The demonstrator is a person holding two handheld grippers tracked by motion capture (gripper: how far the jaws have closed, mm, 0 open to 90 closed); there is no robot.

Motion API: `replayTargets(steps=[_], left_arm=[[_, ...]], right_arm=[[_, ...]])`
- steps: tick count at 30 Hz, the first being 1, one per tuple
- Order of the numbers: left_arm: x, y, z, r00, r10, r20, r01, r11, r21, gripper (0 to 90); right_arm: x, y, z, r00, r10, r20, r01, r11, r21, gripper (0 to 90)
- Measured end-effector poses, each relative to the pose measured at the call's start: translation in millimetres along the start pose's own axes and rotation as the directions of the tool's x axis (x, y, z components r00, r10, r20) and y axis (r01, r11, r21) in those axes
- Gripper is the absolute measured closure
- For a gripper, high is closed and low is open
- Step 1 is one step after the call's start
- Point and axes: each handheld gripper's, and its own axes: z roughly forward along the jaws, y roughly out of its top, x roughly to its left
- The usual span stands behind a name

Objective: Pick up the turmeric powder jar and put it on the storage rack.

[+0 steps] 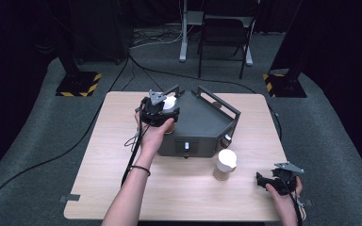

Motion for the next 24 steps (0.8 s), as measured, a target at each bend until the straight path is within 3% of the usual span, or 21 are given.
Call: replayTargets(steps=[10,18,20,24], left_arm=[[3.7,2.2,-3.8,0.9997,0.008,0.023,-0.008,0.9998,0.016,30.4],[15.8,-2.6,-17.6,0.9969,0.012,0.077,-0.013,0.9998,0.012,19.0],[15.9,-4.4,-20.9,0.9972,0.016,0.073,-0.017,0.9998,0.012,16.0],[8.7,-12.0,-33.1,0.9977,0.062,0.027,-0.062,0.998,0.002,9.5]], right_arm=[[0.0,0.0,0.0,1.0,0.0,0.0,0.0,1.0,0.0,1.6],[0.0,0.0,0.0,1.0,0.0,0.0,0.0,1.0,0.0,1.6],[0.0,0.0,0.0,1.0,0.0,0.0,0.0,1.0,0.0,1.6],[-1.8,0.4,0.3,1.0,-0.006,-0.007,0.006,1.0,0.001,1.5]])
